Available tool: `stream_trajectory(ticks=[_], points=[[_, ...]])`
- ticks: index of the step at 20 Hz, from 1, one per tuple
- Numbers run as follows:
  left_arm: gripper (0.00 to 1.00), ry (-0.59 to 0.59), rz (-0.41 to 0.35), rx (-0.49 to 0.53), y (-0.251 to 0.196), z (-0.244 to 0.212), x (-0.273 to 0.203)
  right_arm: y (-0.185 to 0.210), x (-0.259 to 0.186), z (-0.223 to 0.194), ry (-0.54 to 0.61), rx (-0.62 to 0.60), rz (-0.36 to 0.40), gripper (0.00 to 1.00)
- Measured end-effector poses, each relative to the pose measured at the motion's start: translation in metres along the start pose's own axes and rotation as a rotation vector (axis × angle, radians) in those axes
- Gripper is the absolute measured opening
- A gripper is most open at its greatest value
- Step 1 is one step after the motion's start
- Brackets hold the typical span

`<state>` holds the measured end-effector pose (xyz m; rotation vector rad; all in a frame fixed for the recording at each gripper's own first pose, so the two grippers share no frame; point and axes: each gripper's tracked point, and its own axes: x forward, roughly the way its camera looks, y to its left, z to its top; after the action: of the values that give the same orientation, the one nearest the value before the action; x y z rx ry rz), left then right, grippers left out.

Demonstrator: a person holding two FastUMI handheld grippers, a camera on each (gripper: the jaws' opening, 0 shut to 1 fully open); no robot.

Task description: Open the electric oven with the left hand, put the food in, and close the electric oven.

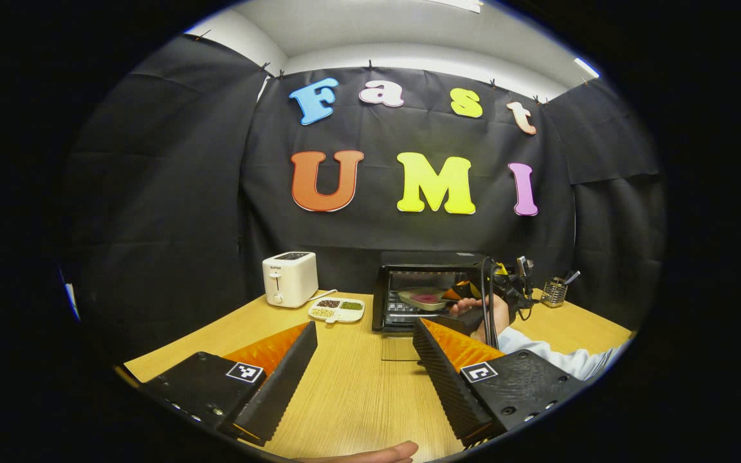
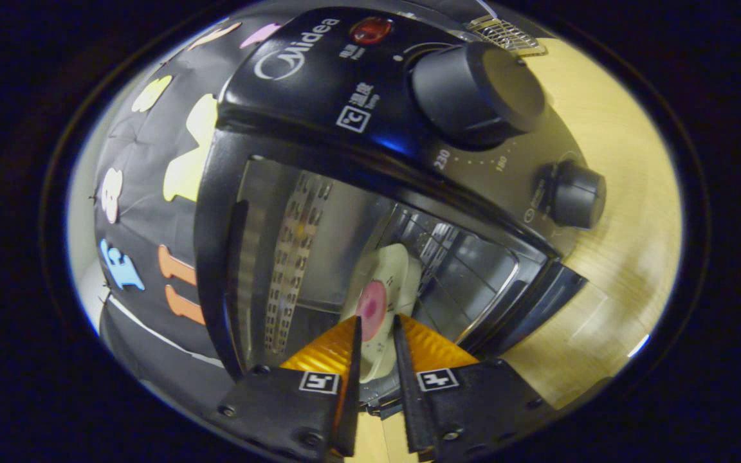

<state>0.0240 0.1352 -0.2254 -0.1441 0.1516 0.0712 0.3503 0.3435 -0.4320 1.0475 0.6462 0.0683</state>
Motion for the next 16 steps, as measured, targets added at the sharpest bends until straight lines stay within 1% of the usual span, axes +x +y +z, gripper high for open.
stream_trajectory(ticks=[1,2,3,4,6,8,9,10,11,12,14,15,16], points=[[0.95,0.011,-0.009,-0.011,-0.003,-0.003,-0.001,-0.001,-0.001,0.000,0.001,-0.024,-0.001,0.32],[0.95,0.023,-0.014,-0.017,-0.008,-0.008,-0.004,-0.001,-0.006,0.000,-0.005,-0.048,-0.001,0.37],[0.95,0.033,-0.012,-0.019,-0.009,-0.010,-0.005,0.000,-0.012,-0.003,-0.007,-0.069,-0.001,0.48],[0.95,0.034,-0.009,-0.016,-0.007,-0.010,-0.006,0.000,-0.016,-0.004,-0.008,-0.083,0.002,0.52],[0.95,0.031,0.002,-0.005,-0.009,-0.008,-0.010,0.008,-0.029,-0.006,-0.001,-0.109,0.052,0.65],[0.95,0.031,0.023,0.014,-0.008,-0.009,-0.012,0.008,-0.043,-0.007,0.005,-0.158,0.065,0.70],[0.95,0.042,0.026,0.026,-0.011,-0.013,-0.012,0.008,-0.048,-0.006,0.004,-0.186,0.064,0.87],[0.95,0.056,0.034,0.037,-0.011,-0.017,-0.014,0.006,-0.055,-0.003,-0.008,-0.212,0.059,0.81],[0.95,0.067,0.039,0.050,-0.012,-0.020,-0.016,0.004,-0.061,-0.001,-0.012,-0.240,0.044,0.82],[0.95,0.070,0.041,0.061,-0.014,-0.021,-0.017,-0.003,-0.064,0.002,-0.011,-0.287,0.008,0.84],[0.95,0.084,0.047,0.065,-0.017,-0.025,-0.018,-0.010,-0.080,0.003,0.004,-0.405,-0.036,0.88],[0.95,0.103,0.051,0.059,-0.018,-0.030,-0.018,-0.009,-0.088,0.002,0.008,-0.464,-0.043,0.90],[0.95,0.113,0.051,0.054,-0.020,-0.032,-0.018,-0.006,-0.100,0.005,0.000,-0.503,-0.034,0.91]])
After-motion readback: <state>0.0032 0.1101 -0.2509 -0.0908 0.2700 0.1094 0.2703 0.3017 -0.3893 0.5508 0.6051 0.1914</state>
